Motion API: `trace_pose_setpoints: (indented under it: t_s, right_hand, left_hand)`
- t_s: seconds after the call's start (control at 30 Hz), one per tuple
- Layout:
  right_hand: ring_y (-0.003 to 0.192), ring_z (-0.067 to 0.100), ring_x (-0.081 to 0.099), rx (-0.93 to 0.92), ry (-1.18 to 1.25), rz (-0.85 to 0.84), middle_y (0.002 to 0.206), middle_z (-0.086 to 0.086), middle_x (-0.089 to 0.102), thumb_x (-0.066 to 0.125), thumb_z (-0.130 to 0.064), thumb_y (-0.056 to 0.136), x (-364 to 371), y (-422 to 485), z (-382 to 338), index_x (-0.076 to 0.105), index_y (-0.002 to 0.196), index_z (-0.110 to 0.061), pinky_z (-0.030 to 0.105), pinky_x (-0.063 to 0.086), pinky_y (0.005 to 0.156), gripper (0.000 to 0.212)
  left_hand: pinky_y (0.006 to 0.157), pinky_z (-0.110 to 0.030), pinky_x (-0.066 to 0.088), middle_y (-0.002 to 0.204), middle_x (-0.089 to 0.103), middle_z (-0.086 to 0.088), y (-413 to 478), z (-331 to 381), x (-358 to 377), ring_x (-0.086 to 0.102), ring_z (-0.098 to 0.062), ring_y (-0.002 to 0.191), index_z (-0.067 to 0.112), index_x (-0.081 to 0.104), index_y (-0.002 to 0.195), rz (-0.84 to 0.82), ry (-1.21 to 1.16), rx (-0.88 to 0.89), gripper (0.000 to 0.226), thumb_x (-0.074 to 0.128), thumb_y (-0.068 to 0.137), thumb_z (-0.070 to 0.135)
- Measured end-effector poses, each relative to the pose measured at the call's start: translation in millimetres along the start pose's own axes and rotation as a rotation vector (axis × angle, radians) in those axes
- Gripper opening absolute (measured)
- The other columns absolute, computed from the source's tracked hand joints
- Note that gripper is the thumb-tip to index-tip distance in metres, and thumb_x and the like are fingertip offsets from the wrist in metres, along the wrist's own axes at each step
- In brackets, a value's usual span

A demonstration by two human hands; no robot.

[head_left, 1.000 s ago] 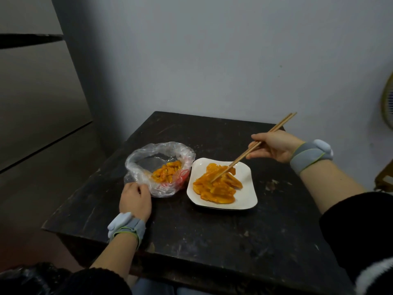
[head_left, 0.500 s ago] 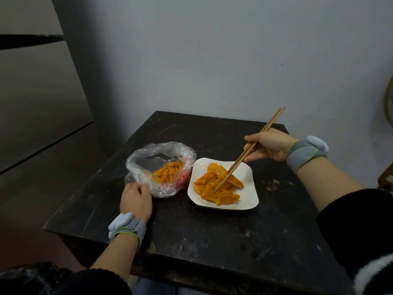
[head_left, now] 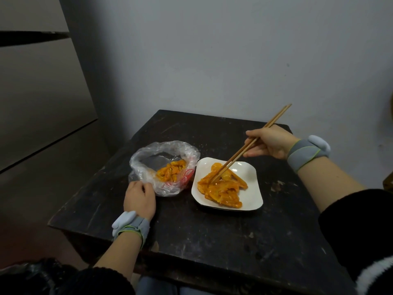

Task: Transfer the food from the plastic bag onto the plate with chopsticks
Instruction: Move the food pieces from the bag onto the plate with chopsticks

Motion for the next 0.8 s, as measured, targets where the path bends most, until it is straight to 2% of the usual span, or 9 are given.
trace_pose_setpoints:
  t_s: [0.3,0.43,0.57,0.8]
  right_hand:
    - [0.078,0.027,0.074,-0.167,0.242,-0.027,0.087,0.018,0.072,0.054,-0.024,0.098,47,6,-20,0.065,0.095,-0.002,0.028,0.062,0.062,0.024]
    - [0.076,0.025,0.074,-0.261,0.116,0.031,0.088,0.018,0.073,0.055,-0.027,0.097,69,16,-25,0.066,0.102,-0.001,0.032,0.062,0.065,0.029]
    - [0.068,0.02,0.074,-0.285,0.008,0.061,0.085,0.015,0.073,0.057,-0.03,0.096,89,28,-23,0.066,0.106,-0.002,0.027,0.06,0.056,0.031]
    - [0.064,0.017,0.074,-0.344,-0.066,0.067,0.084,0.012,0.073,0.059,-0.029,0.094,112,34,-22,0.064,0.108,-0.002,0.02,0.056,0.051,0.031]
  left_hand:
    - [0.067,-0.03,0.031,0.093,0.054,-0.015,0,-2,-2,0.048,-0.023,0.077,-0.004,0.057,0.075,0.012,-0.038,-0.021,0.03,0.042,0.092,0.016]
    - [0.066,-0.03,0.032,0.091,0.055,-0.014,0,-3,-2,0.05,-0.025,0.077,-0.004,0.058,0.075,0.022,-0.063,-0.016,0.03,0.043,0.092,0.016]
    - [0.065,-0.03,0.033,0.091,0.056,-0.012,4,-8,-2,0.051,-0.026,0.077,-0.002,0.058,0.073,0.031,-0.07,-0.032,0.03,0.043,0.092,0.017]
    - [0.066,-0.031,0.035,0.09,0.056,-0.011,4,-7,-1,0.052,-0.027,0.078,-0.003,0.058,0.073,0.046,-0.094,-0.026,0.03,0.044,0.091,0.017]
Point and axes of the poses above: each hand's wrist, its own y-axis towards the middle knuckle, its own x-axis out of the palm, z = x × y, the point moved 8 cm from there along y, towards the middle knuckle
